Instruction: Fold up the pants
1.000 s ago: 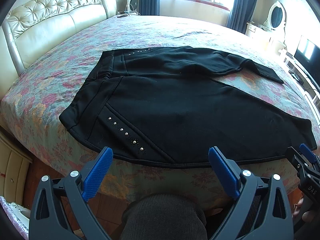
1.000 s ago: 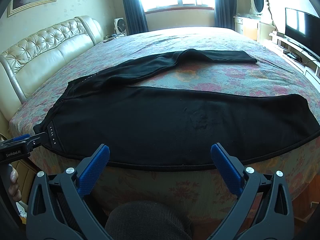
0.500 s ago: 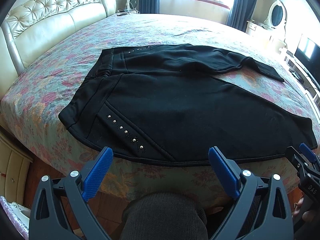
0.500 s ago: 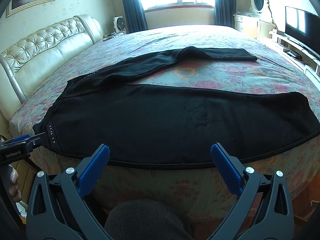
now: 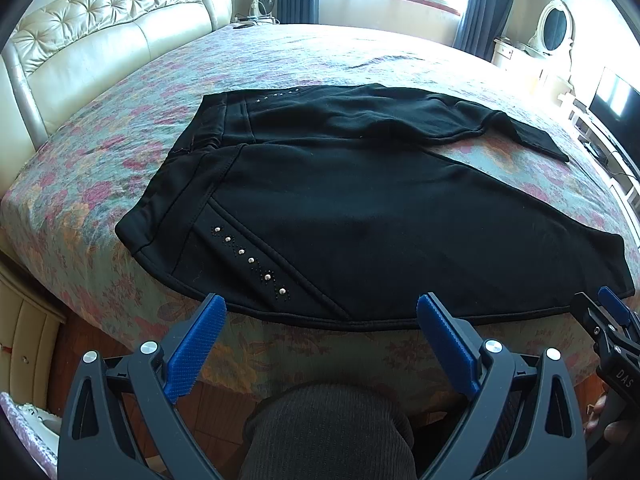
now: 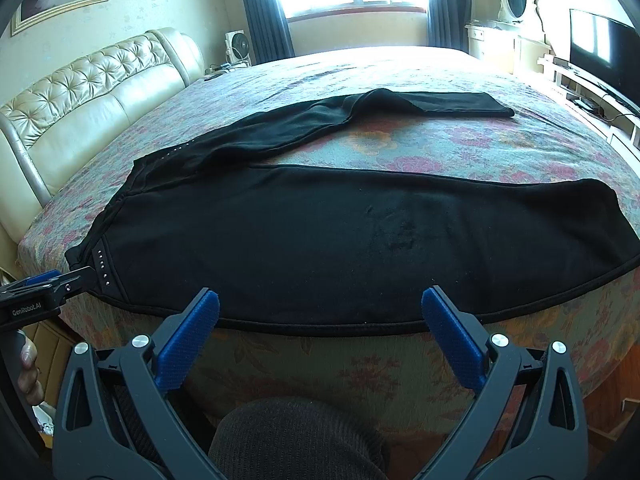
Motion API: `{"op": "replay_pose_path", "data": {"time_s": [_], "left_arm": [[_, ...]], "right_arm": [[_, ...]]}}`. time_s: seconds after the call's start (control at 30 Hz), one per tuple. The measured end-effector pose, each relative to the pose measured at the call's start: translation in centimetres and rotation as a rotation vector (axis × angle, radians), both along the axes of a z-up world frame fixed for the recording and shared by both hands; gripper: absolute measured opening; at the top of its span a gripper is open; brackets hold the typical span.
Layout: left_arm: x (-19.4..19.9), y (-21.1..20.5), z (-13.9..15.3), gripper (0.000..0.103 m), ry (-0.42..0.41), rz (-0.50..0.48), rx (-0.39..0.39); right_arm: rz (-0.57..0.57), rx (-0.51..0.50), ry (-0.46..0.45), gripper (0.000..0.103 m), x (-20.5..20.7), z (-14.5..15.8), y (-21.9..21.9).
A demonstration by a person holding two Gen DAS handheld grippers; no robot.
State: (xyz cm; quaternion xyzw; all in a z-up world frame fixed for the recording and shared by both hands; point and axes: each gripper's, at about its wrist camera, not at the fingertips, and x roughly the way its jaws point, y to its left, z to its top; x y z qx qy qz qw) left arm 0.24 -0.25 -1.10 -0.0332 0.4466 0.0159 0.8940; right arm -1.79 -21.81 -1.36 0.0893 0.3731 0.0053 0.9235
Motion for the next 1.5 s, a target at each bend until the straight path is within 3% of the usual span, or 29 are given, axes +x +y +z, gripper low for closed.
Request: {"op": "replay_pose_path", "data": {"time_s": [0.87, 1.03, 1.17, 1.3, 1.4, 1.5], "left_arm": [[0.0, -0.5, 0.0, 0.096, 0.001, -0.033, 0.012], [0.3, -0.4, 1.0, 0.096, -0.042, -0.056, 0.039], [2.7, 1.8, 2.2, 0.096, -0.052, -0.079, -0.047], [6.8, 5.9, 1.5, 0.096, 0.055, -0.181, -0.303], [10.3, 9.9, 1.2, 0.096, 0.069, -0.080, -0.272], [14.6, 14.3, 0.8, 0.096, 0.067, -0.061, -0.271]], "right_arm": [[-0.006, 0.013, 0.029, 0.101, 0.4, -0.3, -0.3], [-0.001, 0.030, 0.043, 0.101, 0.9, -0.4, -0.4], [-0.009, 0.041, 0.050, 0.101, 1.7, -0.4, -0.7], [-0.012, 0.047, 0.067, 0.101, 3.1, -0.7, -0.9], [-0.006, 0.056, 0.075, 0.101, 4.4, -0.7, -0.9], [0.015, 0.061, 0.081, 0.101, 5.7, -0.8, -0.5]]}}
